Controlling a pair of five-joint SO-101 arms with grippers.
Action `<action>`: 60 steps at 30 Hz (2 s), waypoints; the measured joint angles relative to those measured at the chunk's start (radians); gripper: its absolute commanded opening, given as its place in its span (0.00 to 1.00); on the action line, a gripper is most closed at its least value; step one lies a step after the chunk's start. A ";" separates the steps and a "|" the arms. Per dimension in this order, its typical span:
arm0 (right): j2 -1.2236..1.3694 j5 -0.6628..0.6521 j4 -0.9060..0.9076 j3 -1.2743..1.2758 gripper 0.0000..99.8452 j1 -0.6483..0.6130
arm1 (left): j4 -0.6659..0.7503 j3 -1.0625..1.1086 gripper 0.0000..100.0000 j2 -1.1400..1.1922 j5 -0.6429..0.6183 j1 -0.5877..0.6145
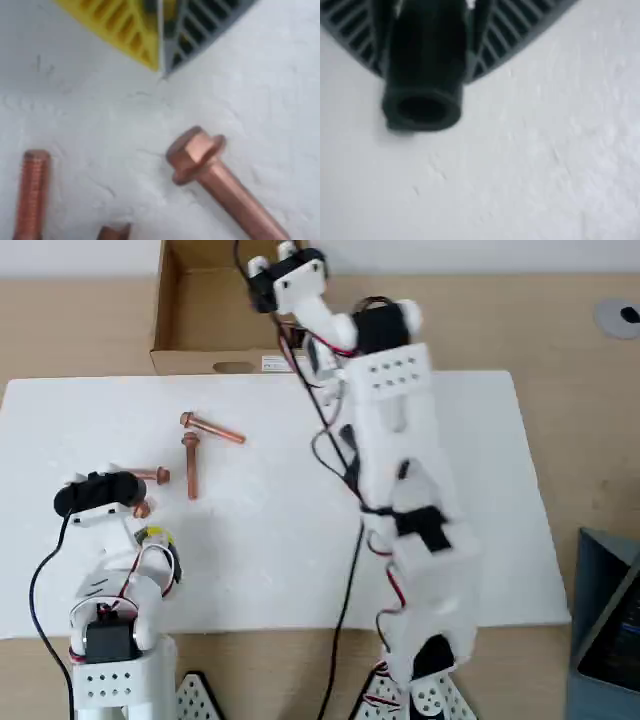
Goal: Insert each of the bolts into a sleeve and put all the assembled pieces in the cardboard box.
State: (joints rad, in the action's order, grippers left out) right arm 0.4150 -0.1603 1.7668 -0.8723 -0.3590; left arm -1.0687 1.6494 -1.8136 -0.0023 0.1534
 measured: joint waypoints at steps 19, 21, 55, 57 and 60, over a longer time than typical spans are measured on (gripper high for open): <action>-0.919 0.161 -0.046 0.933 0.01 0.304 | -0.015 -0.074 0.01 0.000 -0.002 0.000; -1.010 0.167 -0.077 1.022 0.01 0.347 | -0.052 -0.137 0.01 0.000 -0.002 0.000; -1.946 0.272 -0.344 1.815 0.01 0.430 | -0.319 -1.290 0.00 1.349 0.094 -0.118; -1.958 0.272 -0.344 1.817 0.01 0.430 | -0.331 -1.338 0.00 1.453 0.094 -0.138; -1.972 0.272 -0.344 1.817 0.01 0.430 | -0.338 -1.421 0.00 1.608 0.077 -0.147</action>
State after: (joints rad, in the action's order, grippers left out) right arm -1.5566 0.1112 1.4231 0.9444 0.0706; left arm -1.4062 0.2286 -0.2056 0.0744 0.0061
